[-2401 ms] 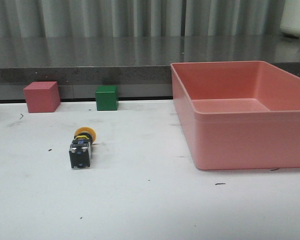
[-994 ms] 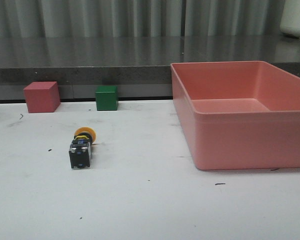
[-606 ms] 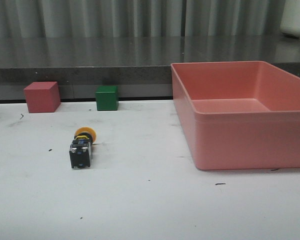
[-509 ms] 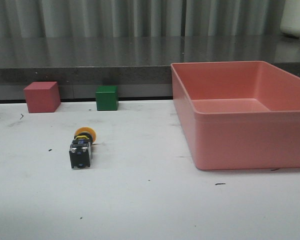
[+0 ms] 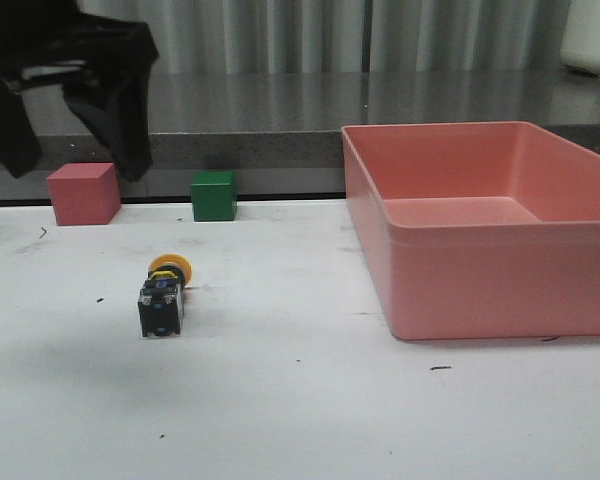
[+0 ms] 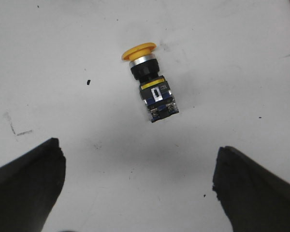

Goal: Place and stand button with both arms
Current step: 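Lower the left gripper over the lying button and close on it, then lift the button with the left gripper and rotate it cap-up, then lower the button upright onto the table and open the left gripper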

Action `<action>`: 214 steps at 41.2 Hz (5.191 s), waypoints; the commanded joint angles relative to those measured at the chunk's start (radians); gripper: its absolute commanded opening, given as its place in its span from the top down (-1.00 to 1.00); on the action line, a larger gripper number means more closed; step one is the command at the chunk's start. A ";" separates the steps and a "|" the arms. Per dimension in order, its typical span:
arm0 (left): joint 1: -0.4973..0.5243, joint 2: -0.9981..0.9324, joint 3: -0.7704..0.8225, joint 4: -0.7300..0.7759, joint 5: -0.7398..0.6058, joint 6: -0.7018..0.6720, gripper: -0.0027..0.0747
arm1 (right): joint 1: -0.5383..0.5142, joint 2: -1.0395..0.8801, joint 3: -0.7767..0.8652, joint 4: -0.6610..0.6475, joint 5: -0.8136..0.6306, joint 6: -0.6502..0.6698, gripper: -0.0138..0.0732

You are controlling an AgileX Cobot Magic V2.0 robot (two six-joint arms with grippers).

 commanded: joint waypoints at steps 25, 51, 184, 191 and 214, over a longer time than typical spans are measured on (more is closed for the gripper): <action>-0.028 0.363 -0.286 0.072 0.043 -0.289 -0.56 | -0.001 0.006 -0.022 -0.011 -0.070 -0.011 -0.32; 0.020 0.463 -0.297 0.016 -0.049 -0.311 -0.38 | -0.001 0.006 -0.022 -0.011 -0.070 -0.011 -0.32; 0.267 0.336 0.748 0.027 -2.262 0.164 0.36 | -0.001 0.006 -0.022 -0.011 -0.066 -0.011 -0.32; 0.267 0.371 0.721 0.027 -2.269 0.164 0.36 | -0.001 0.006 -0.022 -0.011 -0.066 -0.011 -0.32; 0.267 0.342 0.787 0.023 -2.282 0.166 -0.22 | -0.001 0.006 -0.022 -0.011 -0.066 -0.011 -0.32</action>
